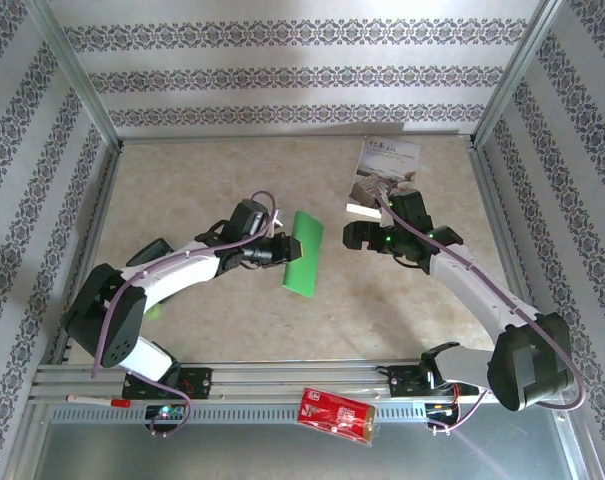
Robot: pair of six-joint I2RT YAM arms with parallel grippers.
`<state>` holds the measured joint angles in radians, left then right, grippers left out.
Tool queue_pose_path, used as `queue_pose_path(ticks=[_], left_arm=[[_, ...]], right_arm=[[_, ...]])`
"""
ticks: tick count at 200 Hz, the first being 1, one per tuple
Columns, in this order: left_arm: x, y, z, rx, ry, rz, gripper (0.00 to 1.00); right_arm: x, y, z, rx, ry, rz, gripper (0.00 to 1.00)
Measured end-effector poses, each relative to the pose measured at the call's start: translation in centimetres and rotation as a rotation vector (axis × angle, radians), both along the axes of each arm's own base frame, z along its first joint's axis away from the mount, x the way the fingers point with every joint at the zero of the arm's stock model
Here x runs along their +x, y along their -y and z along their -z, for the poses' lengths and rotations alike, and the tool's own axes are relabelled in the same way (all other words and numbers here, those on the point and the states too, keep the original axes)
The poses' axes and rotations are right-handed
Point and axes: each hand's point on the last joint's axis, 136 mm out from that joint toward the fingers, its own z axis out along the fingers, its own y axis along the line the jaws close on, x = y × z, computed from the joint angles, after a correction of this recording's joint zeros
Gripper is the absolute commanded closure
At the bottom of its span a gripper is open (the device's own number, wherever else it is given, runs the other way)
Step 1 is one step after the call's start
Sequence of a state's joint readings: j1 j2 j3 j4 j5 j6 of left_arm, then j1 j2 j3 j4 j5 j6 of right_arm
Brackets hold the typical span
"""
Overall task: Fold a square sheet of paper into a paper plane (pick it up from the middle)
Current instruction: First fold in half a square sheet of paper at the center of the table.
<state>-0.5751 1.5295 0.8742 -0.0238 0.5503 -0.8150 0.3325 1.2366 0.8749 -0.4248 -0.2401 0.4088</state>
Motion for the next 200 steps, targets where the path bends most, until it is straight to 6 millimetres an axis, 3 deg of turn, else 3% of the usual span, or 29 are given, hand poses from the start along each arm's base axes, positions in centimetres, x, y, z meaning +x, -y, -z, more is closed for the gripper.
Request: queue_pose_path(ticks=[35, 55, 82, 129, 200], left_arm=[[-1.0, -0.3, 4.1, -0.005, -0.088, -0.026, 0.77], [-1.3, -0.5, 5.4, -0.008, -0.107, -0.041, 0.77], [-1.7, -1.1, 6.9, 0.018, -0.126, -0.058, 0.77], [-1.4, -2.2, 8.1, 0.071, -0.116, -0.101, 0.73], [-1.4, -3.1, 9.5, 0.118, -0.117, -0.136, 0.67]], right_arm=[[-1.1, -2.6, 0.2, 0.070, -0.038, -0.072, 0.17], [-1.9, -4.1, 1.6, 0.094, -0.093, -0.109, 0.27], [-2.4, -6.3, 3.6, 0.128, -0.165, -0.140, 0.32], [-2.6, -9.8, 6.8, 0.150, -0.236, -0.172, 0.46], [-0.5, -12.3, 9.6, 0.205, -0.282, -0.130, 0.61]])
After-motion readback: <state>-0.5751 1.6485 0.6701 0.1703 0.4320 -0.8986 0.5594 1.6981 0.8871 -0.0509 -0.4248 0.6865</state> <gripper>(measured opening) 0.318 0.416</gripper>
